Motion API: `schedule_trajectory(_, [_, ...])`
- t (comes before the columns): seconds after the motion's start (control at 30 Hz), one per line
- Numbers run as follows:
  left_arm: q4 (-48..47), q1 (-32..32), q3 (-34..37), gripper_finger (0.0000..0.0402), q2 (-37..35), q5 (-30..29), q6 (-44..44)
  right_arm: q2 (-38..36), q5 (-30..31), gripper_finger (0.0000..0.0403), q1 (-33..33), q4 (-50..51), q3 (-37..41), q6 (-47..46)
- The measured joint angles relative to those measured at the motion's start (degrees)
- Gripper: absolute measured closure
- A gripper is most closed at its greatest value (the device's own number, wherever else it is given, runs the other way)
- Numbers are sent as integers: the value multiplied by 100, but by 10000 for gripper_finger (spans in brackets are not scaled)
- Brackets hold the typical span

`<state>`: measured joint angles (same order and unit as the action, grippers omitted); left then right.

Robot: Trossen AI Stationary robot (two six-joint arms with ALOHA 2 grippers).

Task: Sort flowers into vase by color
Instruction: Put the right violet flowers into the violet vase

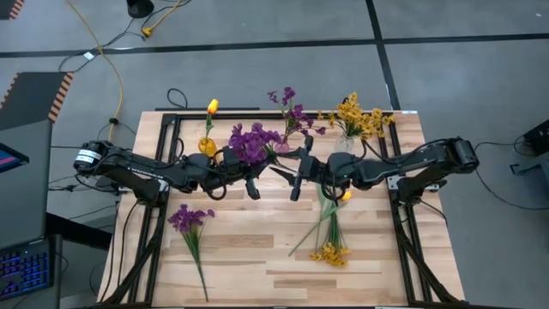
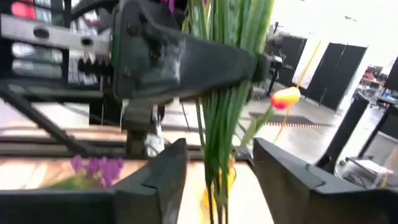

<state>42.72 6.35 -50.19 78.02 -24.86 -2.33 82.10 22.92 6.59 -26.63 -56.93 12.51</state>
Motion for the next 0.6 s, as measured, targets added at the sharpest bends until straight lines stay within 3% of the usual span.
schedule_trajectory(0.17, [-186, 0, 0, 395, 0, -8, -123, -648, 162, 160, 52, 1355, 0, -245])
schedule_trajectory(0.43, [-233, -69, 0, 395, 0, -262, -344, -1740, 146, 162, 50, 3580, 0, -1186])
schedule_trajectory(0.6, [-224, -390, 0, 395, 0, -254, -247, -2185, 142, 164, 50, 4342, 0, -1453])
